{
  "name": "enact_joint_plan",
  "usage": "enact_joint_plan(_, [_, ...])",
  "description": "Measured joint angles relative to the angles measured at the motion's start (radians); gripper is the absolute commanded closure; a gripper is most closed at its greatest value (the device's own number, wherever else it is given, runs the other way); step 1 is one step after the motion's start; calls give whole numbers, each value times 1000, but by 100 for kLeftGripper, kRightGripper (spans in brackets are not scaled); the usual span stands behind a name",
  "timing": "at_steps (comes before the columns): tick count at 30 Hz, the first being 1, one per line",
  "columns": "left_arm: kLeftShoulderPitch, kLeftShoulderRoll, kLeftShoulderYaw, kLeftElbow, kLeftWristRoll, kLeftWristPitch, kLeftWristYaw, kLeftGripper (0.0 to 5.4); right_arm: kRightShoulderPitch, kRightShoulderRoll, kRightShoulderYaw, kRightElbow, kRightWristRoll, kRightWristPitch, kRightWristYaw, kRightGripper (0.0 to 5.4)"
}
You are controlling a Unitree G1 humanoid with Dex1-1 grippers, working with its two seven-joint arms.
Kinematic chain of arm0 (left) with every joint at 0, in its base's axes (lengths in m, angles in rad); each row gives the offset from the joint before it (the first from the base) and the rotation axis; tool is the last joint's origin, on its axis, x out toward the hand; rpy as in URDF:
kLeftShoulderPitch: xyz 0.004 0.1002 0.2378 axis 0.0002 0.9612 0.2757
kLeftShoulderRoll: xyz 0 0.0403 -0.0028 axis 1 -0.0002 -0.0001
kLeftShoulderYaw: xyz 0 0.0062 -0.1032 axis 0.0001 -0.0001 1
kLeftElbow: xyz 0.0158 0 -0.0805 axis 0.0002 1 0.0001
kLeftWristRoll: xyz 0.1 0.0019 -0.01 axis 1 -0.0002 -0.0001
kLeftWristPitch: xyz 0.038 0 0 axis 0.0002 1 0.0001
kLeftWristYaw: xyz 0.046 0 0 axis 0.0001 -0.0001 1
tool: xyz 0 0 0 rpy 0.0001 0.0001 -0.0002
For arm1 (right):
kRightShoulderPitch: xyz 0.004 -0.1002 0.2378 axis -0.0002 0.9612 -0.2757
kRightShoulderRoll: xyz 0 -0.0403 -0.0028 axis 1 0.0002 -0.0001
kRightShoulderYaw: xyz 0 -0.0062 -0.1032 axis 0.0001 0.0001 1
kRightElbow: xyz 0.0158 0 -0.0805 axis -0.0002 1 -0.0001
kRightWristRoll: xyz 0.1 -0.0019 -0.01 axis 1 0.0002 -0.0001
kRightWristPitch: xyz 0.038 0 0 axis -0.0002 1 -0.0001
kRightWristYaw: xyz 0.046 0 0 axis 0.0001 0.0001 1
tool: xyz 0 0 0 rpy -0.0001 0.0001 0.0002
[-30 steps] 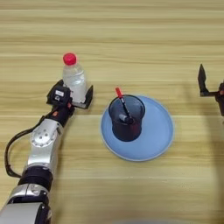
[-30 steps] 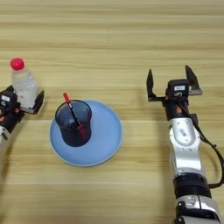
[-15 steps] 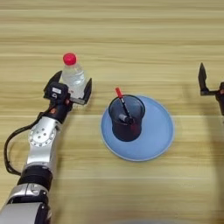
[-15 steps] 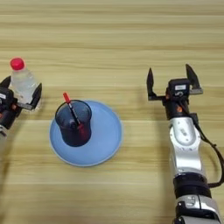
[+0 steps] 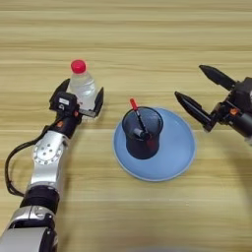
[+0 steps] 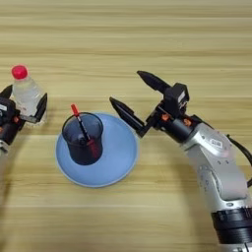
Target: Move the objects on the table
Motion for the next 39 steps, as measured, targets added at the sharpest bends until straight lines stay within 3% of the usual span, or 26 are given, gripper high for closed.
enact_joint_plan(10, [25,1,1,-68,-6,-4,-9,1,5,-20,43,50,-38,69,112,0])
enact_joint_plan(16, [43,2,6,-120,-22,-10,-24,1,3,-61,118,118,-139,87,201,0])
enact_joint_plan(22, [73,2,7,-157,-42,-10,-36,1,-27,-81,178,185,-253,75,227,0])
enact_joint_plan(28, [91,2,6,-207,-45,-43,-44,1,-56,-65,215,247,-328,50,222,0])
enact_joint_plan(39, [159,12,10,-294,-64,-21,-58,1,-121,26,228,310,-378,10,180,0])
